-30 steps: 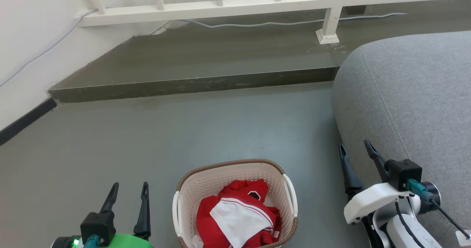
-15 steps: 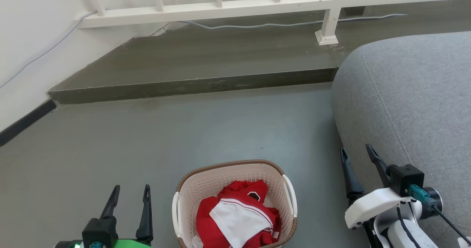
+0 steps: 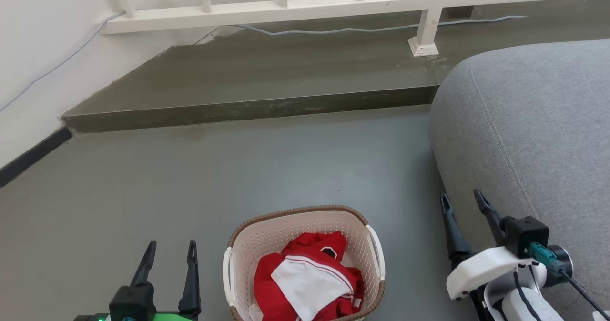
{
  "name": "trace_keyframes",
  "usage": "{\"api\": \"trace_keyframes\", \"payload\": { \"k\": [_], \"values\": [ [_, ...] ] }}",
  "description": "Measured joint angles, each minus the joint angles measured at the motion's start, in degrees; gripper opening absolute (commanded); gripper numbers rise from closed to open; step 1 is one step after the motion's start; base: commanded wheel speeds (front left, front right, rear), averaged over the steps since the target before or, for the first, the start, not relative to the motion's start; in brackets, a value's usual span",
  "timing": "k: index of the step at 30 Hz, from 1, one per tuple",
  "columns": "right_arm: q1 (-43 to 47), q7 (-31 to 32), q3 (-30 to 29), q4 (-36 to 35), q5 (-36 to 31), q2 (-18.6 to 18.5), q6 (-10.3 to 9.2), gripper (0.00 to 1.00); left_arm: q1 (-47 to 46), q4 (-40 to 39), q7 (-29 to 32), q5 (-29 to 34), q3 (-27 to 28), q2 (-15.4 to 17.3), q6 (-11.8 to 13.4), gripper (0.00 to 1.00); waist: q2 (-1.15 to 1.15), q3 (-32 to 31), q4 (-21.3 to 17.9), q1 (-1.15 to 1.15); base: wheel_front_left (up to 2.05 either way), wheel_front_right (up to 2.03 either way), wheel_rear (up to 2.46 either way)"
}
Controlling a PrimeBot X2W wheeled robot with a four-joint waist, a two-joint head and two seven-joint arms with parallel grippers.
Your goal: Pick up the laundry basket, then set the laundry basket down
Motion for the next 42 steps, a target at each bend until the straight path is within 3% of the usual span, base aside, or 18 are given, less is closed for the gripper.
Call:
{"api": "trace_keyframes", "payload": {
  "k": [1,11,42],
  "values": [
    [0.14,0.0,-0.04,-0.02,0.0,0.01,0.0,0.0,0.13,-0.07,0.2,0.18,0.01,-0.07,0.0,0.0,0.0,0.0,0.0,0.0,0.0,0.0,0.0],
    [2.48,0.12,0.2,2.16,1.81,1.05,0.57,0.0,0.88,1.99,0.25,-1.43,-0.98,-0.57,-0.48,0.0,0.0,0.03,0.15,0.0,0.0,0.0,0.0],
    [2.33,5.55,-6.79,0.59,27.11,1.98,3.91,0.0,0.18,2.19,4.01,-28.98,3.36,-1.31,-3.09,0.0,0.0,0.01,1.43,0.0,0.0,0.0,0.0]
  ]
}}
